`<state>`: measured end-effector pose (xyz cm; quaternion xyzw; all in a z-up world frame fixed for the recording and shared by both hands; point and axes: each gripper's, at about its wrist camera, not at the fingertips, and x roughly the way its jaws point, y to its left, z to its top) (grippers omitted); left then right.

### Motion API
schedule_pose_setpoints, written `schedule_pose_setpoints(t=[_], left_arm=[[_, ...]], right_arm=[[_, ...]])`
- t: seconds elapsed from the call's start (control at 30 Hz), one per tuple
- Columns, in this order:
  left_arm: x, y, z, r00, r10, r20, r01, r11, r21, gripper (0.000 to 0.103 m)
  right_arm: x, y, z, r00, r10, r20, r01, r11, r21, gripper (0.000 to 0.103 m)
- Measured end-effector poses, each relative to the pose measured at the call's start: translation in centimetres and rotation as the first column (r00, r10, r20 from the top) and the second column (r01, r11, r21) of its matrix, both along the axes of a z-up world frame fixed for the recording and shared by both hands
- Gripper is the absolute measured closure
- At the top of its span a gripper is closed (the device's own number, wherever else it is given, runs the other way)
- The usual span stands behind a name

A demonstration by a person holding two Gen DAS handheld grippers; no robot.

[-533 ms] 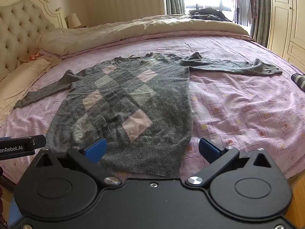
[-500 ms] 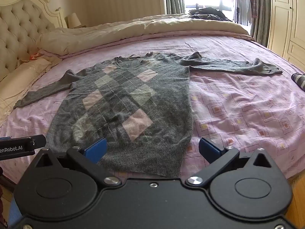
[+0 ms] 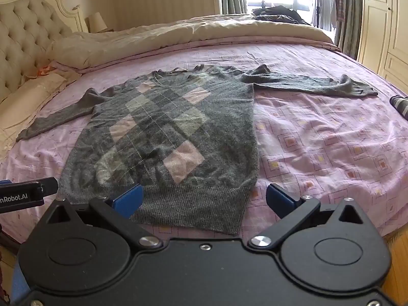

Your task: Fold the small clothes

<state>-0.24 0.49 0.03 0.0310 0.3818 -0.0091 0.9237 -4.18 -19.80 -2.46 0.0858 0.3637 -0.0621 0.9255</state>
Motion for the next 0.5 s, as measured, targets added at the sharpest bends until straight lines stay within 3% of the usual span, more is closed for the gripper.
schedule_pose_setpoints(t=[0.5], left_arm=[[0.64,0.16,-0.58,1.0,0.007,-0.022,-0.006,0.999,0.054,0.002]], right_arm=[[0.56,0.05,0.64,0.999,-0.012,-0.034,0.011,1.0,-0.027,0.001]])
